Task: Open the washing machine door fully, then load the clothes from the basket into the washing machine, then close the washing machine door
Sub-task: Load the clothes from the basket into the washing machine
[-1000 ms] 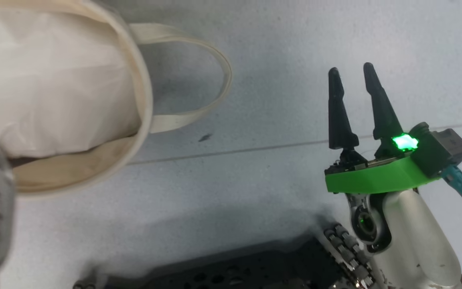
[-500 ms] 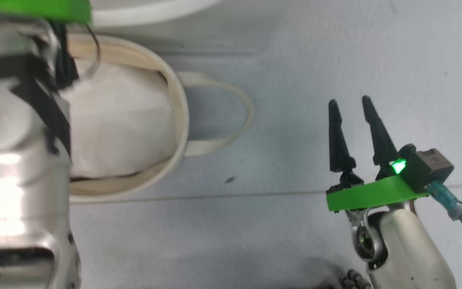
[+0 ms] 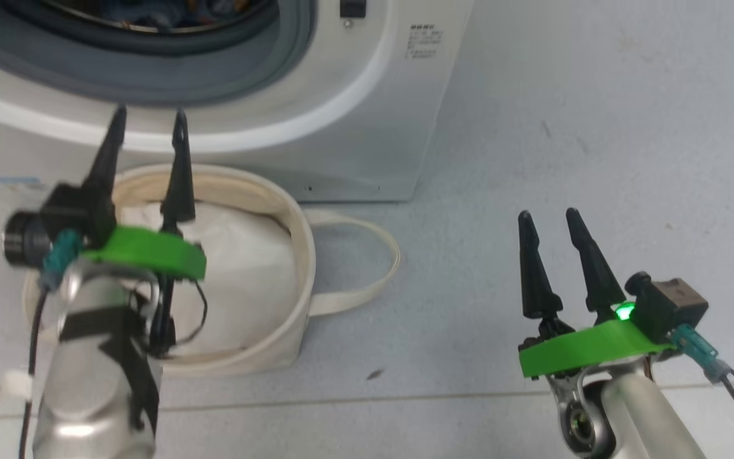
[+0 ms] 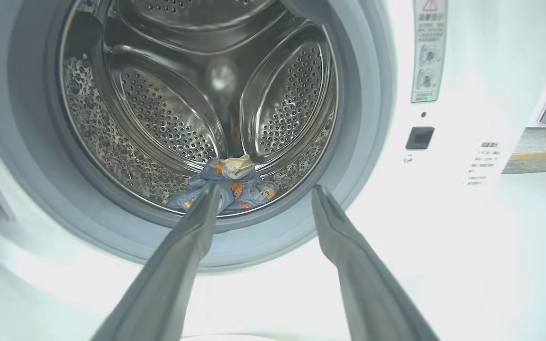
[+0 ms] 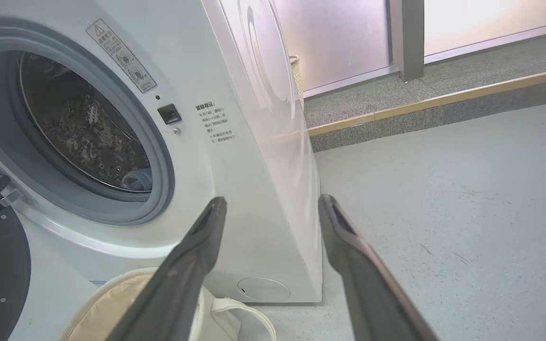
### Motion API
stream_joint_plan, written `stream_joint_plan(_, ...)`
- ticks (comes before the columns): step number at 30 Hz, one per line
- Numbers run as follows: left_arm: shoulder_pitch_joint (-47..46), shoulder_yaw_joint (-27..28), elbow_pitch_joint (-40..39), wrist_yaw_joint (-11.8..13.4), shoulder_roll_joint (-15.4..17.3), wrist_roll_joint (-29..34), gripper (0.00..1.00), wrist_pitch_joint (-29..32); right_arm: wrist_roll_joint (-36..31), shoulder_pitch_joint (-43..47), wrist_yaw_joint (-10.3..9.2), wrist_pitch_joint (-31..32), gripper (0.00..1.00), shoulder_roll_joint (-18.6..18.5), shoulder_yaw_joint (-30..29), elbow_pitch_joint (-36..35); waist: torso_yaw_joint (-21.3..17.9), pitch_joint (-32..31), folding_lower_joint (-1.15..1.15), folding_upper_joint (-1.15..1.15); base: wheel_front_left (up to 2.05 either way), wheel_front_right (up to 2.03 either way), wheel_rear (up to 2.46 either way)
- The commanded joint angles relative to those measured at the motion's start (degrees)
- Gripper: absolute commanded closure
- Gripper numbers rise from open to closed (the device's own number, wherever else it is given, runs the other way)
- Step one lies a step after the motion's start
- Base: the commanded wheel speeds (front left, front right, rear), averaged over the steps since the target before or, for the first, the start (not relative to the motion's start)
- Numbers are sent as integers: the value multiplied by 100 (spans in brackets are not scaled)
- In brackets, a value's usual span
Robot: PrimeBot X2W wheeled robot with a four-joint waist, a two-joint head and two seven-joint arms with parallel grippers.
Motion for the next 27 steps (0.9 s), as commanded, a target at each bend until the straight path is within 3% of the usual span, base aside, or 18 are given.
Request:
stream_joint_plan(1,138,141,-252,-5,92,-55,0,-25,2,95,0,-70,0,30,91,-165,-13,-399,2,0,0,0,0)
stream_joint_plan(15,2717,-45,-1799,390,-32,-124,0,-25,44,795,0,-70,0,30,-53,-74,47,-1626,2,0,0,0,0)
stream_joint_plan(22,3302,-35,-2205,690,-42,-534,0,-25,7,990,0,-70,0,30,-46,-67,33,-1773,2,0,0,0,0)
stream_joint_plan(27,3428,-70,-2219,701,-43,-507,0,-25,3,1036,0,-70,0,30,-10,-56,24,-1773,2,0,0,0,0)
